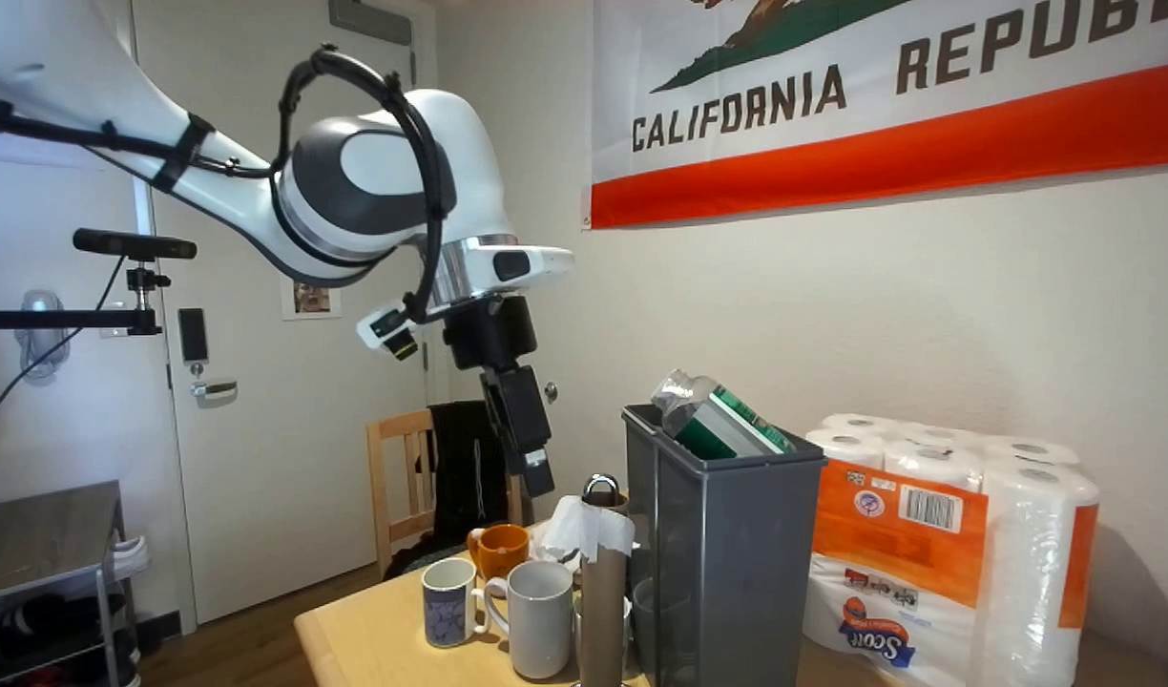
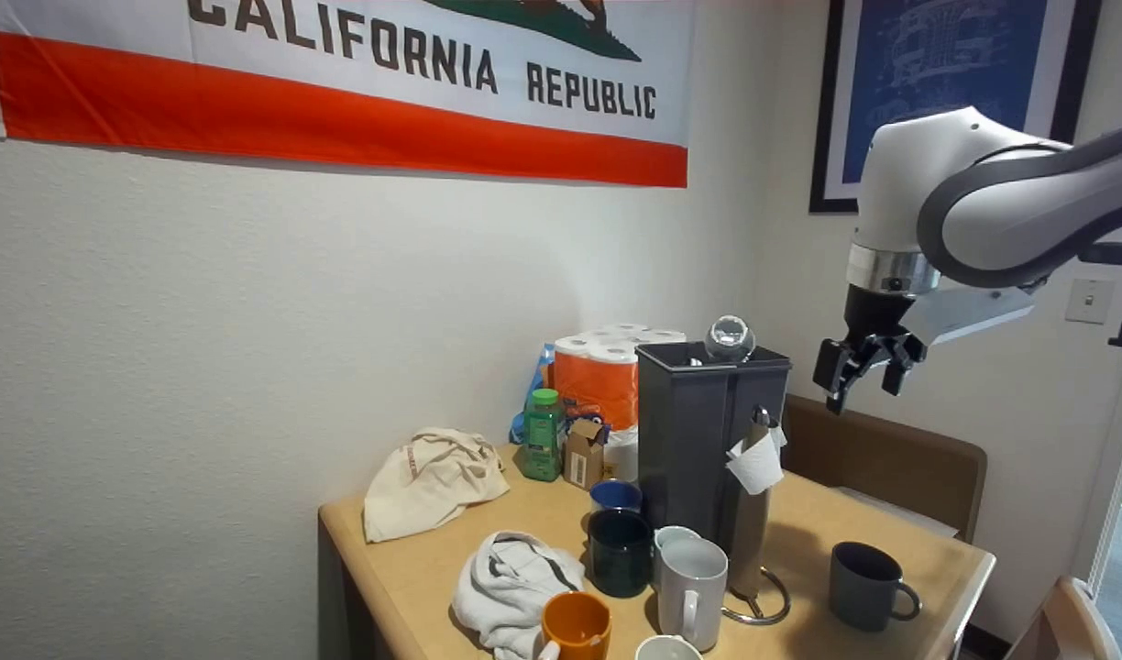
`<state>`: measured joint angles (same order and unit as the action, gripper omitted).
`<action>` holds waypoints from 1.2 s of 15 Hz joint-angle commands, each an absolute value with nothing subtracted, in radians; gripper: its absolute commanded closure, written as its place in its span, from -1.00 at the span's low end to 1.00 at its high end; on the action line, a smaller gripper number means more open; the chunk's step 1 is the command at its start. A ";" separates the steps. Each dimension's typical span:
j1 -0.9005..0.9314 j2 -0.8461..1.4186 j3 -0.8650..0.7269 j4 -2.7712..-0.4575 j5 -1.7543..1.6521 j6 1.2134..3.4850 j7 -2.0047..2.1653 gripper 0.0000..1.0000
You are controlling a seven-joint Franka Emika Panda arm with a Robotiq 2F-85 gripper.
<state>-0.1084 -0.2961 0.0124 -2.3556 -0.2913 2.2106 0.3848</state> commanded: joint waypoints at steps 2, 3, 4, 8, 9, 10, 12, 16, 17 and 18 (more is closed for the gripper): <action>-0.145 -0.205 0.037 -2.336 -0.381 2.322 0.573 -1.00; -0.147 -0.190 0.036 -2.336 -0.397 2.343 0.612 -1.00; -0.147 -0.178 0.034 -2.334 -0.410 2.356 0.648 -1.00; -0.145 -0.148 0.023 -2.331 -0.458 2.396 0.797 -1.00; -0.145 -0.145 0.021 -2.333 -0.463 2.403 0.836 -1.00; -0.145 -0.142 0.017 -2.334 -0.459 2.410 0.867 -1.00; -0.143 -0.143 0.006 -2.338 -0.429 2.419 0.912 -1.00; -0.139 -0.145 -0.023 -2.353 -0.331 2.453 0.965 -1.00; -0.136 -0.143 -0.032 -2.357 -0.277 2.471 0.958 -1.00; -0.134 -0.141 -0.039 -2.361 -0.232 2.489 0.951 -1.00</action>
<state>-0.1360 -0.1464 -0.0199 -2.3476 -0.3292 2.4317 0.9360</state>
